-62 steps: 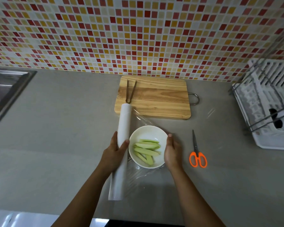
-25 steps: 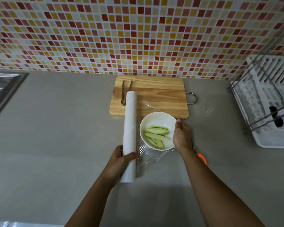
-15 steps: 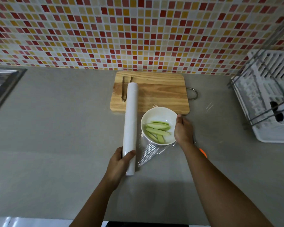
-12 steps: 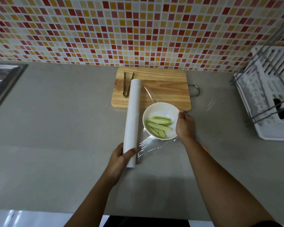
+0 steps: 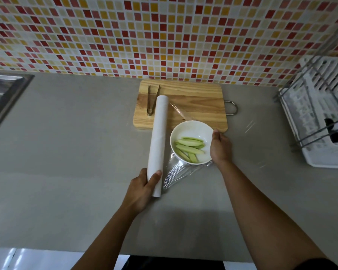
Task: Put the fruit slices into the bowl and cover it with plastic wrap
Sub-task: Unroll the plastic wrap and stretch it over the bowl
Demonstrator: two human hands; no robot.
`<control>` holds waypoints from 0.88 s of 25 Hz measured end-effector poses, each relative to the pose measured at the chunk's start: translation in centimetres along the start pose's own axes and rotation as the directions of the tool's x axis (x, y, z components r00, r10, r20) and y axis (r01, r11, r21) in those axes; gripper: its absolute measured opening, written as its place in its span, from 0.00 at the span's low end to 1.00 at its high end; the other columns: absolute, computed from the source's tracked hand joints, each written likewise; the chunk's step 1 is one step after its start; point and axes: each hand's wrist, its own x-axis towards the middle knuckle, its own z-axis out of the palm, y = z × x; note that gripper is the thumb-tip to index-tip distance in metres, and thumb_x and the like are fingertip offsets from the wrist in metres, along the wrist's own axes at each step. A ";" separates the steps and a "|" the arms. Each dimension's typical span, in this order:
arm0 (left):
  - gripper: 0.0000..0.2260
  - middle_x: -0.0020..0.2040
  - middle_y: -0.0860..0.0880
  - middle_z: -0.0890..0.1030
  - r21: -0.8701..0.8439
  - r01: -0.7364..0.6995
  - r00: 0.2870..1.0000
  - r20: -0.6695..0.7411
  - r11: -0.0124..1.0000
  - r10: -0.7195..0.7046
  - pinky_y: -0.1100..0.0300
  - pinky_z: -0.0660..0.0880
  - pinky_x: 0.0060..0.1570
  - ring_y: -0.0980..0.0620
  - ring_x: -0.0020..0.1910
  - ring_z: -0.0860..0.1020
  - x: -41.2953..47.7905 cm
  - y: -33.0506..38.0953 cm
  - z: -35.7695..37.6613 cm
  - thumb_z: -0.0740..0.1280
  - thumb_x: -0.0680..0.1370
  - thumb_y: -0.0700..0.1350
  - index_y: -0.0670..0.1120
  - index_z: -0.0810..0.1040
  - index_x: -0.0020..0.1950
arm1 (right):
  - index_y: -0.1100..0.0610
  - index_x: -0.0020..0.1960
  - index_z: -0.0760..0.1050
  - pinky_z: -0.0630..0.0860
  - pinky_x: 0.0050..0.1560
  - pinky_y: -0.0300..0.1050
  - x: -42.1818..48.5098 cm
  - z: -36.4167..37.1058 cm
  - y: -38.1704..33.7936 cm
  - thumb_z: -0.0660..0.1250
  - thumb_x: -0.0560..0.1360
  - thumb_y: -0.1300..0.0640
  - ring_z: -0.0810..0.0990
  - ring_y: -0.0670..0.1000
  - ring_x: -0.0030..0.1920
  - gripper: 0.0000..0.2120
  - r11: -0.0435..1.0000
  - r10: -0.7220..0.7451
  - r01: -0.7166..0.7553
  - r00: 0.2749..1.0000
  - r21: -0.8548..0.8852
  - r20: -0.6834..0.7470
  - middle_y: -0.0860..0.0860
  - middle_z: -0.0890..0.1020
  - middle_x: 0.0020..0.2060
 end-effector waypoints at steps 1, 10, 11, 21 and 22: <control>0.16 0.43 0.53 0.78 0.000 0.006 1.000 0.014 1.000 -0.006 0.63 0.70 0.37 0.57 0.43 0.76 0.0 -0.1 -0.1 0.59 0.78 0.60 0.49 0.73 0.52 | 0.63 0.54 0.78 0.72 0.54 0.49 0.0 0.0 0.0 0.52 0.80 0.51 0.78 0.63 0.55 0.21 1.000 -0.001 0.001 1.000 -0.002 -0.001 0.63 0.81 0.54; 0.15 0.48 0.48 0.78 0.051 -0.047 0.997 0.057 0.998 0.045 0.65 0.71 0.38 0.60 0.44 0.76 0.1 -0.4 -0.3 0.58 0.79 0.59 0.49 0.71 0.55 | 0.61 0.57 0.76 0.70 0.58 0.50 0.1 -0.2 -0.2 0.48 0.80 0.47 0.75 0.63 0.60 0.24 0.997 0.056 -0.051 0.994 -0.055 0.092 0.63 0.79 0.59; 0.16 0.49 0.48 0.78 0.055 -0.057 0.997 0.055 0.997 0.053 0.63 0.71 0.38 0.59 0.44 0.76 0.2 -0.5 -0.2 0.57 0.79 0.59 0.49 0.71 0.55 | 0.61 0.59 0.76 0.69 0.60 0.50 0.3 -0.4 -0.6 0.46 0.80 0.44 0.74 0.62 0.61 0.27 0.994 0.100 -0.094 0.985 -0.050 0.139 0.63 0.78 0.60; 0.16 0.45 0.48 0.78 0.113 -0.094 0.995 0.042 0.989 0.090 0.63 0.70 0.35 0.57 0.40 0.75 0.3 -0.3 -0.1 0.58 0.79 0.58 0.46 0.72 0.51 | 0.64 0.66 0.62 0.68 0.62 0.53 -5.3 -7.5 2.1 0.64 0.75 0.58 0.68 0.65 0.64 0.23 0.753 0.230 -0.196 0.973 -0.629 -0.028 0.66 0.68 0.63; 0.16 0.43 0.49 0.78 0.115 -0.096 0.995 0.039 0.989 0.092 0.63 0.69 0.35 0.57 0.40 0.75 0.3 -0.3 -0.1 0.58 0.79 0.58 0.46 0.73 0.50 | 0.64 0.66 0.61 0.68 0.62 0.53 -5.9 -7.7 2.5 0.64 0.74 0.57 0.68 0.65 0.65 0.24 0.731 0.278 -0.232 0.960 -0.642 -0.029 0.65 0.68 0.64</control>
